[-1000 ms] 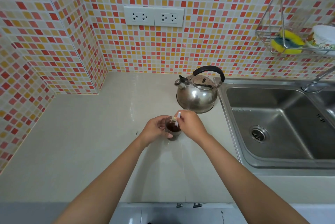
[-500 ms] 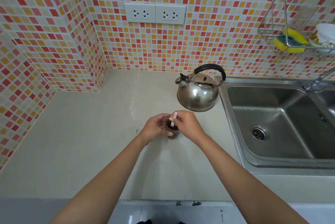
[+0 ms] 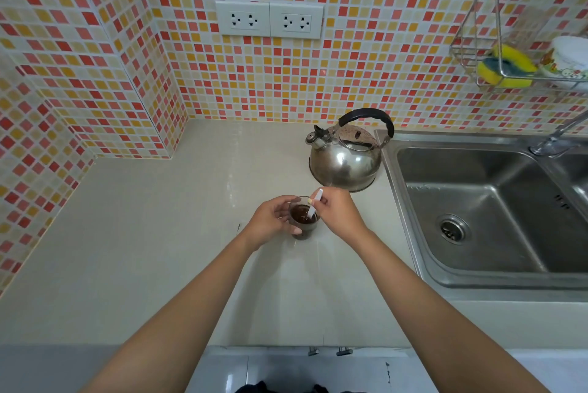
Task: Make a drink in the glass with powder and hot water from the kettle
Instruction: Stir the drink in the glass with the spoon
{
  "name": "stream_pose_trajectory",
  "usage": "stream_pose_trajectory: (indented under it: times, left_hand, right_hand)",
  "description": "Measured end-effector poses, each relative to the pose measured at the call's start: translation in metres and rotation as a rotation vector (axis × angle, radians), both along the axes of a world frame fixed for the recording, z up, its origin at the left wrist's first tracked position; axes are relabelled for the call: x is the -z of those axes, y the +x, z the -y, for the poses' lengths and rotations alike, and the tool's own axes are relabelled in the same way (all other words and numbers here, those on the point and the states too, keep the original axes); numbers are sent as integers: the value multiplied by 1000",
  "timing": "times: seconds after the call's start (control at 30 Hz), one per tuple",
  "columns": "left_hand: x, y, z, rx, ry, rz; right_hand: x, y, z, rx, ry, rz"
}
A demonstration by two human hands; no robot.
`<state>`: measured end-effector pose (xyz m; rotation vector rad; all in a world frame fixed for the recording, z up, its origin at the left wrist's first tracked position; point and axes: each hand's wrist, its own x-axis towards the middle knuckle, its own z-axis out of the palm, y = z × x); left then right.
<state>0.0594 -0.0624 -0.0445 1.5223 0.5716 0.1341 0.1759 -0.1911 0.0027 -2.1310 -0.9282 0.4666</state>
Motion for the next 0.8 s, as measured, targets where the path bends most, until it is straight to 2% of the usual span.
stream_pose_trajectory:
  times: [0.13, 0.3, 0.43, 0.63, 0.7, 0.8]
  left_hand:
    - [-1, -1, 1, -2, 6, 0]
    - [-2, 0, 0, 3, 5, -9]
    - [-1, 0, 0, 5, 12, -2]
    - [1, 1, 0, -5, 8, -10]
    - [1, 1, 0, 0, 10, -11]
    - [2, 1, -1, -3, -3, -7]
  right_hand:
    - [0, -10, -4, -45, 48, -71]
    - [-4, 0, -3, -53, -3, 80]
    - [3, -5, -2, 40, -13, -54]
    - [-5, 1, -3, 238, 173, -194]
    - [-6, 2, -2, 215, 197, -174]
    - [-4, -3, 1, 47, 122, -62]
